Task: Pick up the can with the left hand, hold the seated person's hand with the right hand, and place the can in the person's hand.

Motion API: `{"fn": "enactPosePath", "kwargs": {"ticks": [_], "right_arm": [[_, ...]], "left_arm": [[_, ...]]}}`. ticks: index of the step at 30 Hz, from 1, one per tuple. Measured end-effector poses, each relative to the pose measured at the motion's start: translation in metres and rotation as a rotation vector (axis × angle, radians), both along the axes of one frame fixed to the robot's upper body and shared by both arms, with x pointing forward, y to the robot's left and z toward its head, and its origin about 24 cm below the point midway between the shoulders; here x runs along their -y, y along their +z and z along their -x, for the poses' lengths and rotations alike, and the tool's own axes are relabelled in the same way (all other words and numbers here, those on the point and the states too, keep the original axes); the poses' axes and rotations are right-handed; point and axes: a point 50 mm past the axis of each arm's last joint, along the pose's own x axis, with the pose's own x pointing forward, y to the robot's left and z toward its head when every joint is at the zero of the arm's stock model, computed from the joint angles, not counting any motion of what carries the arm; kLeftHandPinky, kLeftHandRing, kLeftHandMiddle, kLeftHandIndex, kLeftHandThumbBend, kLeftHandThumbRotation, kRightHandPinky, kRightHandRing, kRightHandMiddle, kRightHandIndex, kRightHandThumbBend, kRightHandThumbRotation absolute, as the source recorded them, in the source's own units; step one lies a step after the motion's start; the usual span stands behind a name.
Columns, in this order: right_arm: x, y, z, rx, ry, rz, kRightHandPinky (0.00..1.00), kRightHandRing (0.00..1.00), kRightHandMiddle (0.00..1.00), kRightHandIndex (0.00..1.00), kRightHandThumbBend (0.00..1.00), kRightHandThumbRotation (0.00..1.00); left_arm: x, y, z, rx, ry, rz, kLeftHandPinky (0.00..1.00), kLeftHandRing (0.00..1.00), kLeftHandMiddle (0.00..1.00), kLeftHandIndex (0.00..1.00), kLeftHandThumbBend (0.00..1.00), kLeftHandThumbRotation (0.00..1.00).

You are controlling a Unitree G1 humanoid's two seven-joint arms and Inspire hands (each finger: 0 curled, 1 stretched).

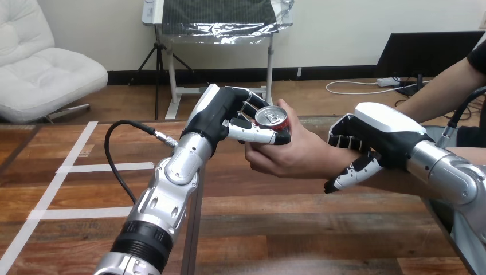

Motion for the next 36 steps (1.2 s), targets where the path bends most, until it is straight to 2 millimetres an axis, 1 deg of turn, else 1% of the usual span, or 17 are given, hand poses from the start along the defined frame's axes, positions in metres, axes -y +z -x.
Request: {"fn": "enactPosePath", "kwargs": {"ticks": [2,3,8,9,13,17,18,22,25,30,36], "right_arm": [[0.001,0.0,0.0,-0.006,0.002,0.002,0.35,0.41,0.46,0.48,0.77,0.22],[0.001,0.0,0.001,-0.008,0.003,0.003,0.37,0.43,0.49,0.51,0.78,0.25],[0.002,0.001,0.002,-0.018,0.011,0.009,0.42,0.51,0.55,0.57,0.81,0.35],[0.002,0.001,0.002,-0.02,0.012,0.01,0.45,0.54,0.58,0.59,0.82,0.39],[0.003,0.0,0.003,-0.022,0.013,0.009,0.49,0.59,0.62,0.63,0.85,0.48],[0.004,0.0,0.004,-0.024,0.014,0.008,0.52,0.64,0.66,0.67,0.89,0.56],[0.003,0.002,0.007,-0.017,0.024,-0.002,0.56,0.68,0.7,0.71,0.93,0.65],[0.002,0.003,0.008,-0.011,0.035,-0.016,0.59,0.72,0.75,0.77,0.96,0.69],[0.001,0.003,0.011,-0.004,0.047,-0.04,0.6,0.74,0.77,0.79,0.97,0.71],[0.0,0.003,0.016,0.001,0.052,-0.074,0.63,0.77,0.81,0.83,0.98,0.7],[0.002,0.001,0.022,-0.003,0.038,-0.126,0.64,0.8,0.84,0.86,0.98,0.7]], "left_arm": [[0.0,0.0,0.0,-0.003,-0.008,-0.001,0.4,0.48,0.51,0.52,0.72,0.08],[0.0,0.0,0.0,-0.005,-0.011,-0.001,0.45,0.54,0.57,0.56,0.74,0.18],[0.0,0.001,0.0,-0.015,-0.035,-0.007,0.58,0.67,0.68,0.66,0.81,0.44],[0.0,0.001,0.0,-0.017,-0.04,-0.007,0.64,0.71,0.72,0.69,0.84,0.51],[0.0,0.002,0.001,-0.022,-0.055,-0.008,0.71,0.77,0.77,0.74,0.88,0.63],[0.0,0.004,0.001,-0.022,-0.065,0.0,0.76,0.82,0.82,0.78,0.88,0.73],[0.001,0.006,0.001,-0.021,-0.072,0.033,0.82,0.87,0.87,0.82,0.85,0.82],[0.001,0.006,0.003,-0.016,-0.072,0.048,0.82,0.88,0.87,0.83,0.86,0.87],[0.0,0.006,0.006,-0.007,-0.071,0.072,0.82,0.89,0.88,0.83,0.86,0.89],[-0.003,0.003,0.012,-0.001,-0.065,0.101,0.84,0.89,0.88,0.83,0.87,0.91],[-0.007,-0.004,0.02,0.008,-0.053,0.107,0.86,0.89,0.87,0.82,0.87,0.93]]}}
